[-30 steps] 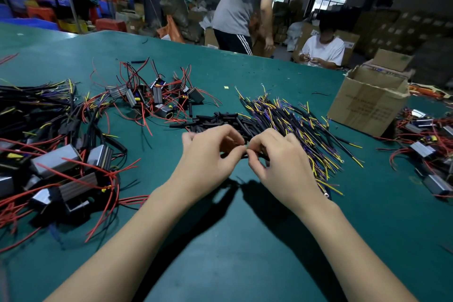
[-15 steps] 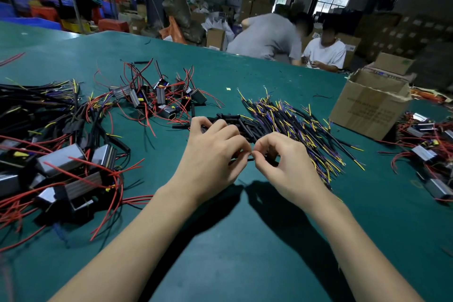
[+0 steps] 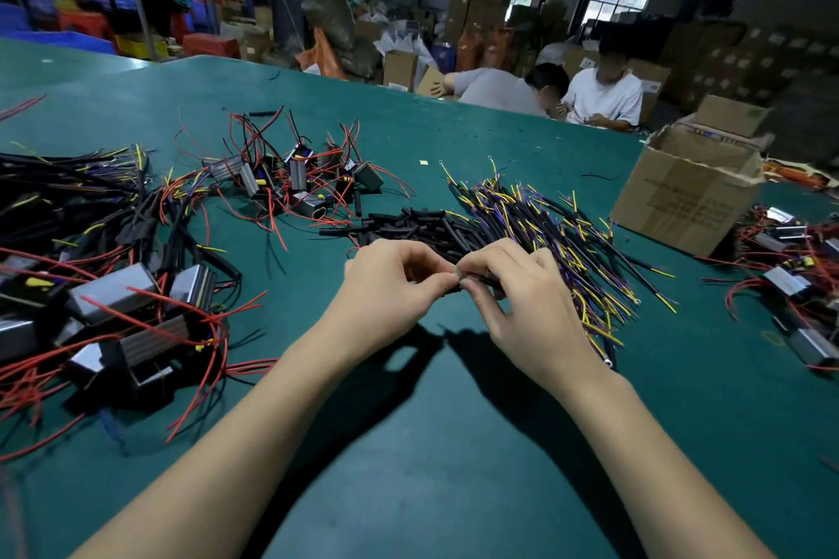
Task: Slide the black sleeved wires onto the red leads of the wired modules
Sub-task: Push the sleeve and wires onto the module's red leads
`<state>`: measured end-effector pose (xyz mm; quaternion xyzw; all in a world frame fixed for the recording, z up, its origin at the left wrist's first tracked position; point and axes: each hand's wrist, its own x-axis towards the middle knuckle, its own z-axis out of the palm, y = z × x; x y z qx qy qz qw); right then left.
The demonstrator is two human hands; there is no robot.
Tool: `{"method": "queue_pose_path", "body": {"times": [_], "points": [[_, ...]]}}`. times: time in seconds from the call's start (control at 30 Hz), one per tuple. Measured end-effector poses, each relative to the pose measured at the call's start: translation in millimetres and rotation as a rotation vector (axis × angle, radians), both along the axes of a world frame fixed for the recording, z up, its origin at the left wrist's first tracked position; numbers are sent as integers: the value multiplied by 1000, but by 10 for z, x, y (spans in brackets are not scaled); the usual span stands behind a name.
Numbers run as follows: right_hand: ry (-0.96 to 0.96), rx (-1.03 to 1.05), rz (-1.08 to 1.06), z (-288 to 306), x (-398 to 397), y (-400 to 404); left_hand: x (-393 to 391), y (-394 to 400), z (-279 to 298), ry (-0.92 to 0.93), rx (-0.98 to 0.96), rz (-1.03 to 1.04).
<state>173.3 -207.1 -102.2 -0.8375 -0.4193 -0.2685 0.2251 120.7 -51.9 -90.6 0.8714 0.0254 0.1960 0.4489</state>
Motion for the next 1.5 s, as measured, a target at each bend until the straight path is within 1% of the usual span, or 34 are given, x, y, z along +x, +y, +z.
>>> {"method": "queue_pose_path", "body": {"times": [0.13, 0.27, 0.37, 0.43, 0.5, 0.57, 0.63, 0.7, 0.73, 0.8, 0.87, 0.93, 1.0, 1.07, 1.13, 1.2, 1.37, 1.5], "points": [[65, 40, 2, -22, 20, 4, -22, -12, 15, -47, 29, 17], [63, 91, -5, -29, 24, 2, -35, -28, 32, -48, 54, -3], [27, 111, -5, -24, 20, 11, -34, -23, 33, -41, 34, -17], [-48, 108, -15, -20, 10, 27, -28, -5, 33, -6, 11, -32], [-196, 85, -22, -14, 4, 42, -31, 14, 58, 58, -124, -80], [-376, 17, -35, -9, 7, 53, -42, 41, 85, 154, -273, -122], [-515, -34, -56, -5, 8, 61, -1, 71, 103, 266, -314, -119], [-592, -30, -66, 5, -2, 58, 42, 55, 138, 383, -337, -170], [-624, -19, -67, 9, -11, 57, 47, 32, 164, 426, -389, -216], [-675, 2, -61, 19, -26, 63, 14, 13, 188, 458, -423, -314], [-692, 27, -57, 22, -30, 73, -10, 31, 185, 430, -502, -351], [-646, 62, -66, 13, -28, 83, -5, 50, 163, 390, -565, -317], [-500, 105, -63, -4, -22, 83, -3, 59, 131, 290, -475, -260], [-249, 187, -65, -11, -19, 80, -18, 67, 88, 157, -415, -212], [36, 272, -84, -9, -13, 75, 1, 73, 42, 71, -425, -161], [208, 340, -47, -7, -2, 76, 28, 69, 15, 31, -410, -139], [427, 490, 81, 33, -10, 88, 33, 69, 13, -5, -393, -148], [522, 543, 130, 73, -30, 83, 19, 74, 25, -22, -427, -168]]}}
